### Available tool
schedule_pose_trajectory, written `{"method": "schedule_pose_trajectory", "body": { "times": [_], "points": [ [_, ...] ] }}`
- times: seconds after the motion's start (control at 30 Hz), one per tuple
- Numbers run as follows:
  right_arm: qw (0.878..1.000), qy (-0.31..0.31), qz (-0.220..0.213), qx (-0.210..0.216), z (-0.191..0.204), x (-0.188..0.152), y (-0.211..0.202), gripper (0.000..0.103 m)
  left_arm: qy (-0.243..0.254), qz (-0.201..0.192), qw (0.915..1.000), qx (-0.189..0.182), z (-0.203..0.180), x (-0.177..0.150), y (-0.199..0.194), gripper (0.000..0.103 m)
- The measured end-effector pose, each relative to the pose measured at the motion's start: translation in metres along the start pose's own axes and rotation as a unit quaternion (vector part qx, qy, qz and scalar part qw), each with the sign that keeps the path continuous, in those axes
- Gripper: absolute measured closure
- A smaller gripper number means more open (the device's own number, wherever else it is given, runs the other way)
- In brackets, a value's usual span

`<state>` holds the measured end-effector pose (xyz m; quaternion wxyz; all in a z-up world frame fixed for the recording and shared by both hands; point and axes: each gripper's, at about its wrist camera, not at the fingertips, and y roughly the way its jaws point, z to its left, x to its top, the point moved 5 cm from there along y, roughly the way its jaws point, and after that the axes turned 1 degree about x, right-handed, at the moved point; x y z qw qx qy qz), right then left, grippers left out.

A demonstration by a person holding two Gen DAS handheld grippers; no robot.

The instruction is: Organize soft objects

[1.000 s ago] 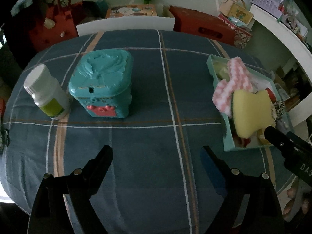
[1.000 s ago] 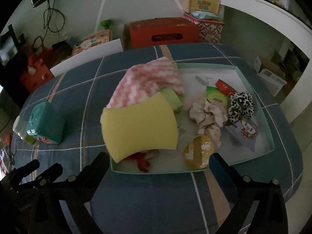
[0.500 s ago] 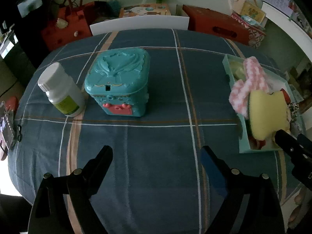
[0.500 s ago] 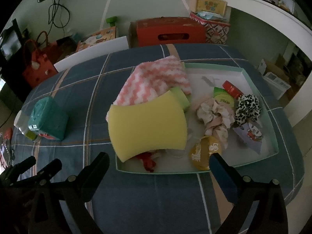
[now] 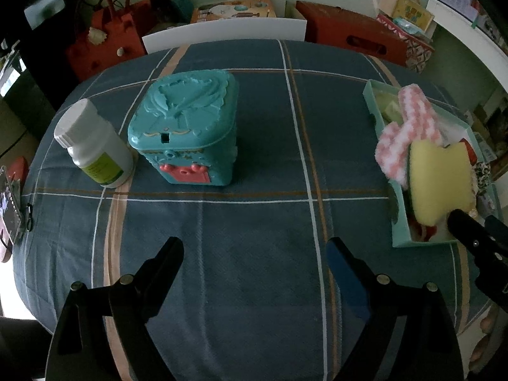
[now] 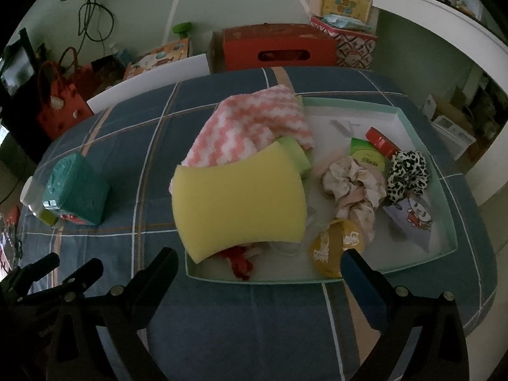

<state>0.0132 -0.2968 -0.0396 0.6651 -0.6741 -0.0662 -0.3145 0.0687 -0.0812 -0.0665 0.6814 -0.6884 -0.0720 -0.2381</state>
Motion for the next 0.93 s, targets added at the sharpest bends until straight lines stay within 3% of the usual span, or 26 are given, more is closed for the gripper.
{"method": "schedule_pose_trajectory", "body": {
  "times": [0.77, 0.93],
  "points": [
    [1.000, 0.001, 0.002, 0.000, -0.0032, -0.0010, 0.0040, 0.000, -0.002, 0.010, 0.9997, 0.020, -0.0024, 0.0000, 0.0071, 0.012],
    [1.000, 0.001, 0.002, -0.001, -0.0038, -0.0013, 0.0039, 0.000, 0.008, -0.005, 0.9995, 0.029, -0.0044, 0.0000, 0.0020, 0.012]
  ]
}}
